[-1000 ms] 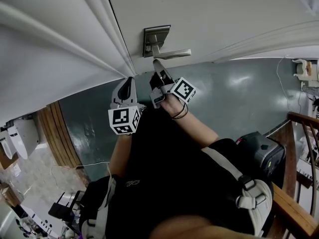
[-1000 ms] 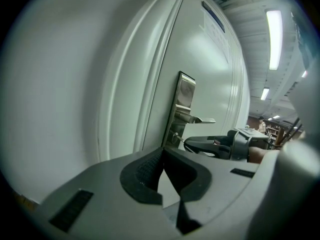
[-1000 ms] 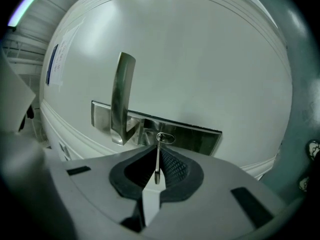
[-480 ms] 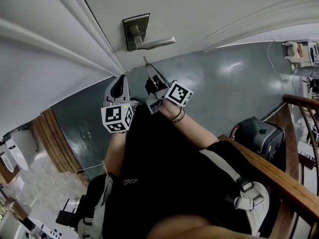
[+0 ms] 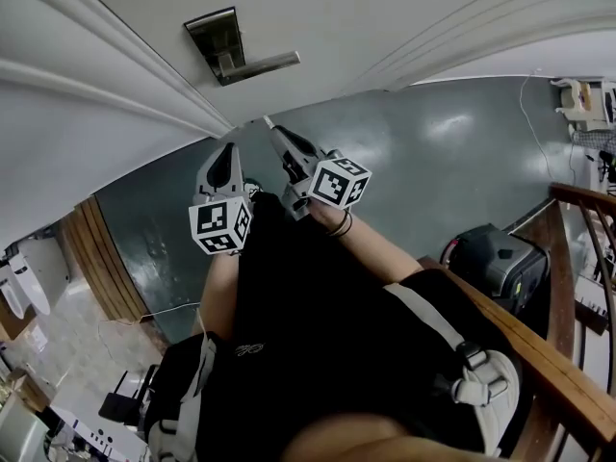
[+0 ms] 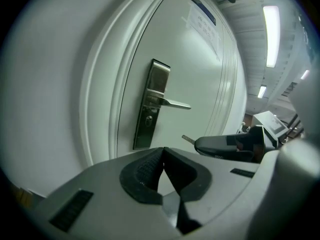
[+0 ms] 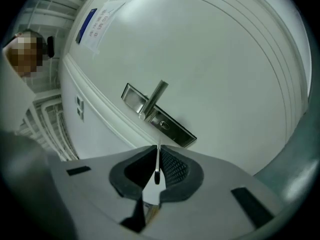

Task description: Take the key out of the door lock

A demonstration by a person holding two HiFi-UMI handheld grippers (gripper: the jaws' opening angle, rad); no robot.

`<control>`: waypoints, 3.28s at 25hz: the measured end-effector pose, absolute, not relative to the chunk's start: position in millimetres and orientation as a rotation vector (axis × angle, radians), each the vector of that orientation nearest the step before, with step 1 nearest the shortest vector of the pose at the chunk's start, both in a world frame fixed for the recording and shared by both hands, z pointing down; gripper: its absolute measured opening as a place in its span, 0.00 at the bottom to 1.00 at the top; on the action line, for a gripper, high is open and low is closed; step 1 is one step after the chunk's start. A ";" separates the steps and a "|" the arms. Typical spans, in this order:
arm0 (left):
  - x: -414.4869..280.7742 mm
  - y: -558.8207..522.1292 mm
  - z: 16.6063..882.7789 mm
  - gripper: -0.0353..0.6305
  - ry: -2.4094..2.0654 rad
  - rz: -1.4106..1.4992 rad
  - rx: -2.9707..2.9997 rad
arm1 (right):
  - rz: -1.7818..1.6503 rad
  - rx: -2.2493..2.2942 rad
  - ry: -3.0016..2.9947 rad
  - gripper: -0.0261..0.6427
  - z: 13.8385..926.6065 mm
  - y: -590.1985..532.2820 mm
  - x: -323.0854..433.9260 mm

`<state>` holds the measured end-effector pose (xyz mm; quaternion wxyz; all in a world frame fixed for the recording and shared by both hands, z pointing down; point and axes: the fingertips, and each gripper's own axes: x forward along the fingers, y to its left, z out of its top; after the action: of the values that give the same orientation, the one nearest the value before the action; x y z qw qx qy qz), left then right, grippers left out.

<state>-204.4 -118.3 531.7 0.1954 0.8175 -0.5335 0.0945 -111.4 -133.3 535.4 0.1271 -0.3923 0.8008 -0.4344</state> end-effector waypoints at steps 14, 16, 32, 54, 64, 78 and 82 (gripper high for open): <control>-98.3 -32.0 544.5 0.09 -1.461 0.249 2.238 | -0.813 -1.313 2.912 0.08 548.6 -36.7 -18.0; -83.3 -22.1 547.0 0.09 -1.446 0.242 2.233 | -0.716 -1.352 2.988 0.08 548.6 -26.1 -5.8; -44.8 -25.9 389.7 0.09 -1.589 -0.077 2.531 | 0.010 -1.560 2.745 0.08 393.1 -31.0 70.7; -30.4 -42.1 347.8 0.09 -1.668 -0.103 2.625 | 0.175 -1.614 2.651 0.08 337.7 -45.0 99.3; -23.6 -45.4 348.1 0.09 -1.694 -0.074 2.639 | 0.169 -1.594 2.648 0.08 338.8 -45.3 107.6; -16.4 -42.8 351.2 0.09 -1.675 -0.048 2.655 | 0.142 -1.629 2.640 0.08 344.3 -41.4 117.2; -17.2 -41.0 352.6 0.09 -1.667 -0.040 2.654 | 0.140 -1.629 2.629 0.08 343.0 -39.8 116.2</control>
<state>-17.2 -41.0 352.6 0.0034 0.8467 -0.5319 -0.0127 116.2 -39.8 343.0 0.0229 -0.5259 0.8490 0.0452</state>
